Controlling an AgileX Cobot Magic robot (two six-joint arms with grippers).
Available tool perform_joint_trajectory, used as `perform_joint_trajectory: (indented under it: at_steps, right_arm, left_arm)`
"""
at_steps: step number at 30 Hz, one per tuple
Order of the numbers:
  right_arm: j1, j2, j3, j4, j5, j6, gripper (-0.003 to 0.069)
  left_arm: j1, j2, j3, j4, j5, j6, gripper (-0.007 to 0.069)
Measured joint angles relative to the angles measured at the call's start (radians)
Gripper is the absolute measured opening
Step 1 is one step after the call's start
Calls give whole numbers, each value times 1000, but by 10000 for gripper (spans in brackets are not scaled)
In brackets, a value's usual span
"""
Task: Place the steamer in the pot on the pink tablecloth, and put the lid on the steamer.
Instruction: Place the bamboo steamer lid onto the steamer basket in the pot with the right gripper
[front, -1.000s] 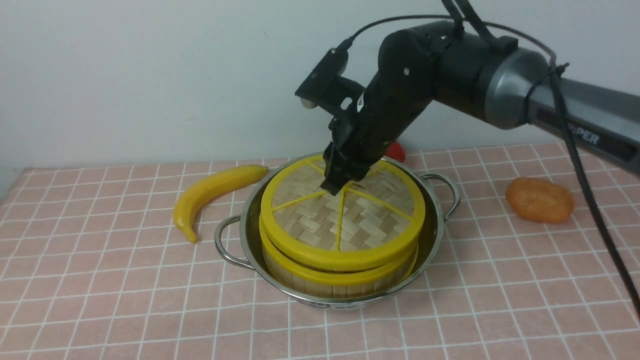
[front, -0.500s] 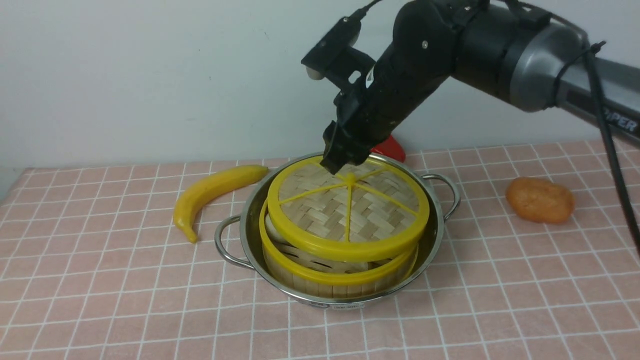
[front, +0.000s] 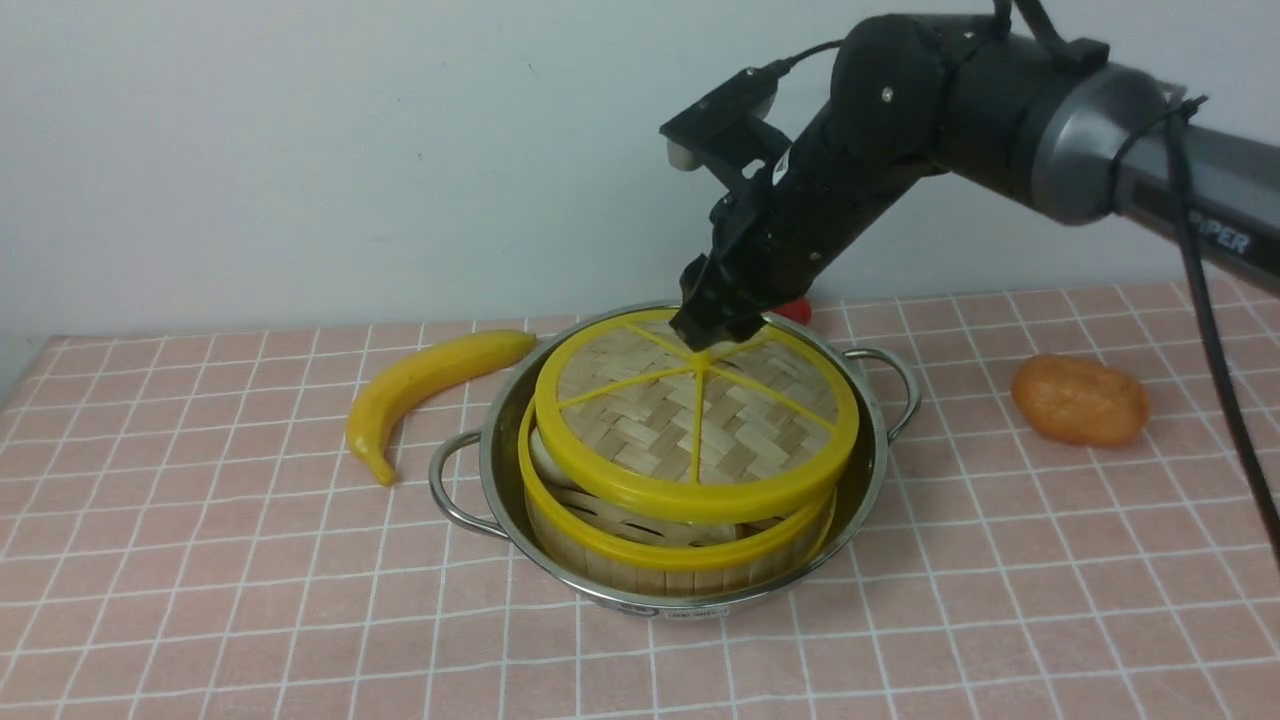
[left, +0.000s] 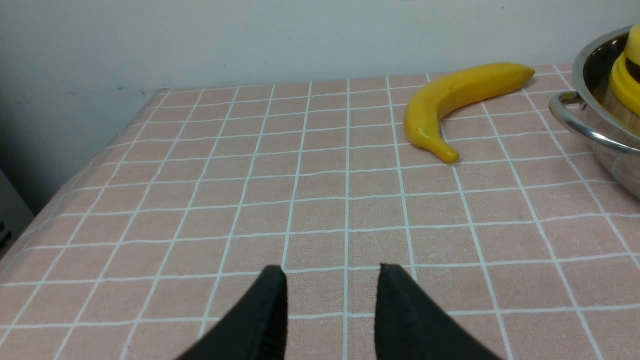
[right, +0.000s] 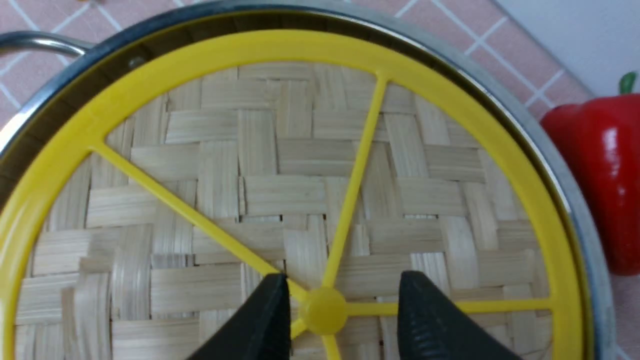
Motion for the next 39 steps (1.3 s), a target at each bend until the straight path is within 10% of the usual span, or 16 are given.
perform_joint_trajectory:
  at_steps: [12, 19, 39]
  right_arm:
    - [0, 28, 0, 7, -1, 0, 304]
    - [0, 28, 0, 27, 11, -13, 147]
    - [0, 8, 1, 122, 54, -103, 148]
  left_arm:
    - [0, 0, 0, 0, 0, 0, 243]
    - [0, 0, 0, 0, 0, 0, 243]
    - [0, 0, 0, 0, 0, 0, 243]
